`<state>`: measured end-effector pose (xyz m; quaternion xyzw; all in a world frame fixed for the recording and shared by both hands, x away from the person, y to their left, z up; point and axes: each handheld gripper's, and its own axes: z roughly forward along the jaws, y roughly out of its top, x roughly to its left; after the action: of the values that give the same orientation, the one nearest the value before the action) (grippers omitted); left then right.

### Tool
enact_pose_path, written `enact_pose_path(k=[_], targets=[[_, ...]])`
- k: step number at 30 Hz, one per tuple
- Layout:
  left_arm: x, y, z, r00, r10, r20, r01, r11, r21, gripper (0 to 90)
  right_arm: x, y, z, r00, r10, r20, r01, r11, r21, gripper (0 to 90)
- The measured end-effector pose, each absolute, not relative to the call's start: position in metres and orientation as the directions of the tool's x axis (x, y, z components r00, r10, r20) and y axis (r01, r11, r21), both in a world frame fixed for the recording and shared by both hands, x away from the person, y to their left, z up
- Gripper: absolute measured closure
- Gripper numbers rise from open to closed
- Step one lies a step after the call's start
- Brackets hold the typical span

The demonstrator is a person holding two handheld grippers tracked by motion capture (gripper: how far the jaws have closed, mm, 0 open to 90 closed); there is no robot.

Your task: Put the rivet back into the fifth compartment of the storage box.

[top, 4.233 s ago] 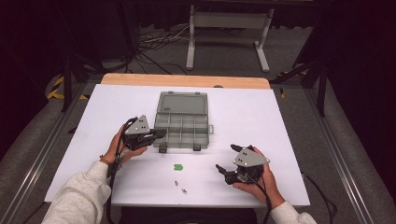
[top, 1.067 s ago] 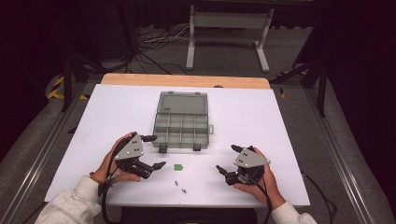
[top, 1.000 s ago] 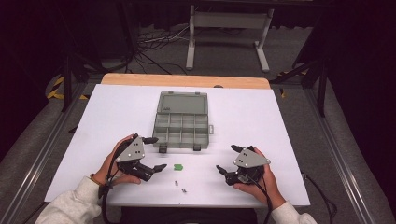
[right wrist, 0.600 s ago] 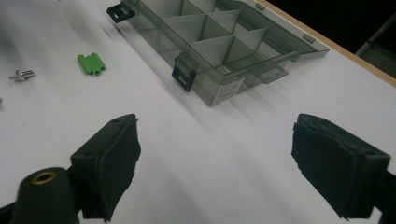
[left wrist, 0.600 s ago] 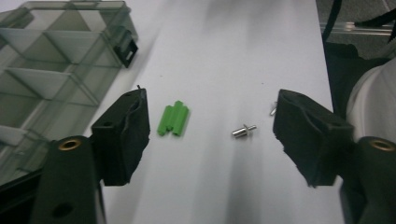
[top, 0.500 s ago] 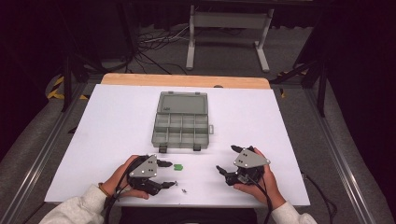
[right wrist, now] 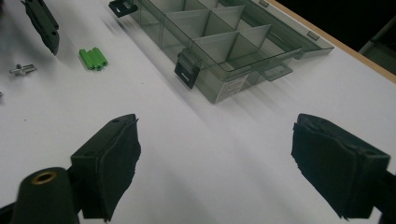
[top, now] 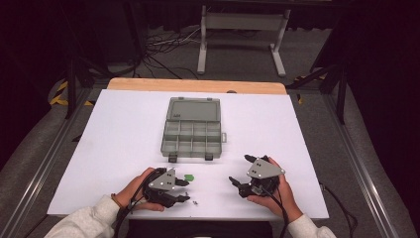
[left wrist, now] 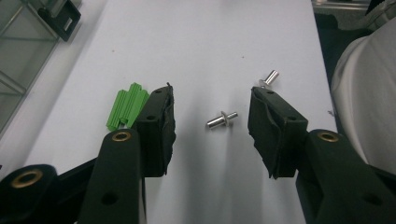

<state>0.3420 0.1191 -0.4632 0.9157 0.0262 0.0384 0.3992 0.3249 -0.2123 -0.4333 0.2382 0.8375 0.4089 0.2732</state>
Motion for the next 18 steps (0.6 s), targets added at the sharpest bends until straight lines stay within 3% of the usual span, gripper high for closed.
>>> enact_pose_path(k=[16, 18], targets=[[0.3464, 0.1157, -0.4666, 0.998, 0.040, 0.038, -0.001, -0.681, 0.732, 86.1, 0.3255, -0.2122, -0.4342, -0.734, 0.623, -0.271, 0.183, 0.565, 0.804, 15.7], [0.3466, 0.1159, -0.4670, 0.999, 0.040, 0.035, 0.001, -0.678, 0.735, 86.1, 0.3253, -0.2125, -0.4338, -0.727, 0.630, -0.275, 0.181, 0.562, 0.807, 15.8]])
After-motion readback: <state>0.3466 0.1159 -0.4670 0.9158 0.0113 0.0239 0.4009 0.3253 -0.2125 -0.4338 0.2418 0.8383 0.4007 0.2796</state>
